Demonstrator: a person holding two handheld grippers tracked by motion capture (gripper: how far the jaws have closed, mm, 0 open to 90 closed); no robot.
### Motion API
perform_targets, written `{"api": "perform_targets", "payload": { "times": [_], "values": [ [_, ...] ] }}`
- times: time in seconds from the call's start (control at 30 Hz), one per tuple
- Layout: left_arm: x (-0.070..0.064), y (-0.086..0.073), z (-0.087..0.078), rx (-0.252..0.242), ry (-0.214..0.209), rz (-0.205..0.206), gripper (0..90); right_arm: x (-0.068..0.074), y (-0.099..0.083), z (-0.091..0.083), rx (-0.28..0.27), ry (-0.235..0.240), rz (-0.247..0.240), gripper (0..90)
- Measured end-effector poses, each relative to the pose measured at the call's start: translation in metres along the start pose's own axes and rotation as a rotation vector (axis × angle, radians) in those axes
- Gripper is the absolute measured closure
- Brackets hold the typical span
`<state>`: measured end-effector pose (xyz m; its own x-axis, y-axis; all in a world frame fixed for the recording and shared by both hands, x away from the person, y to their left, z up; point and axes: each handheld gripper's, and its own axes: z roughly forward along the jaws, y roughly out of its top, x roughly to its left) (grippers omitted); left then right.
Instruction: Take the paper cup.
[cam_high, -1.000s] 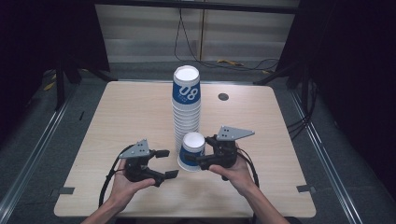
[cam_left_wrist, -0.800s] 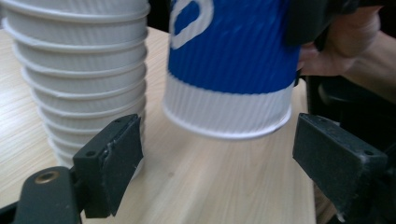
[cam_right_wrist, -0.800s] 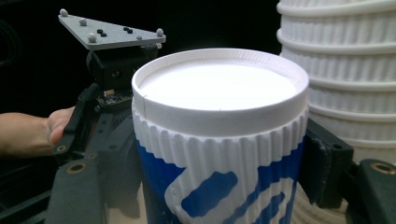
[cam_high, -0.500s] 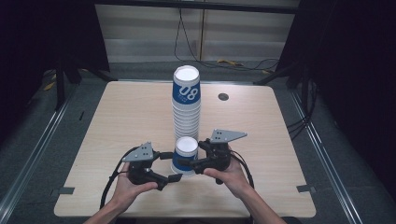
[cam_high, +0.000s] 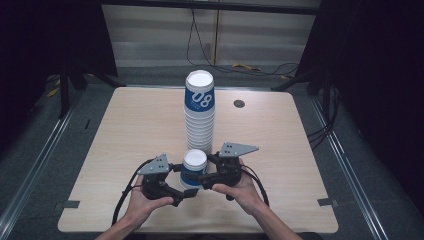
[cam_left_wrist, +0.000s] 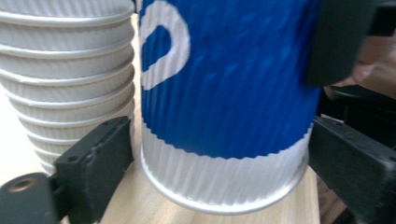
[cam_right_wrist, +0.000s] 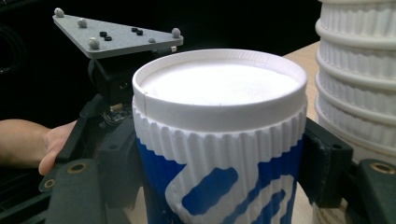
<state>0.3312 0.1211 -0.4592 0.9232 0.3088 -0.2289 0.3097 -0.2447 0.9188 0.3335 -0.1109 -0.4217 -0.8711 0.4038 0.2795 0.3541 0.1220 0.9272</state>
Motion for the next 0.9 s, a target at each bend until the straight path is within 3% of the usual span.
{"api": "perform_targets", "payload": {
  "times": [0.13, 0.27, 0.73, 0.9],
  "values": [
    [0.001, -0.001, 0.001, 0.008, 0.021, -0.002, 1.2, 0.001, -0.003, 0.001, -0.012, -0.015, -0.018, 27.6],
    [-0.001, 0.000, 0.001, -0.010, 0.000, 0.016, 11.2, 0.004, -0.006, 0.004, -0.008, -0.025, -0.032, 27.5],
    [-0.003, -0.003, 0.005, 0.007, -0.021, 0.025, 11.2, 0.011, -0.007, 0.010, -0.019, 0.007, -0.025, 27.4],
    [-0.007, -0.001, 0.002, 0.001, 0.004, 0.067, 13.0, 0.012, -0.005, 0.009, -0.016, 0.009, -0.017, 26.9]
  ]
}}
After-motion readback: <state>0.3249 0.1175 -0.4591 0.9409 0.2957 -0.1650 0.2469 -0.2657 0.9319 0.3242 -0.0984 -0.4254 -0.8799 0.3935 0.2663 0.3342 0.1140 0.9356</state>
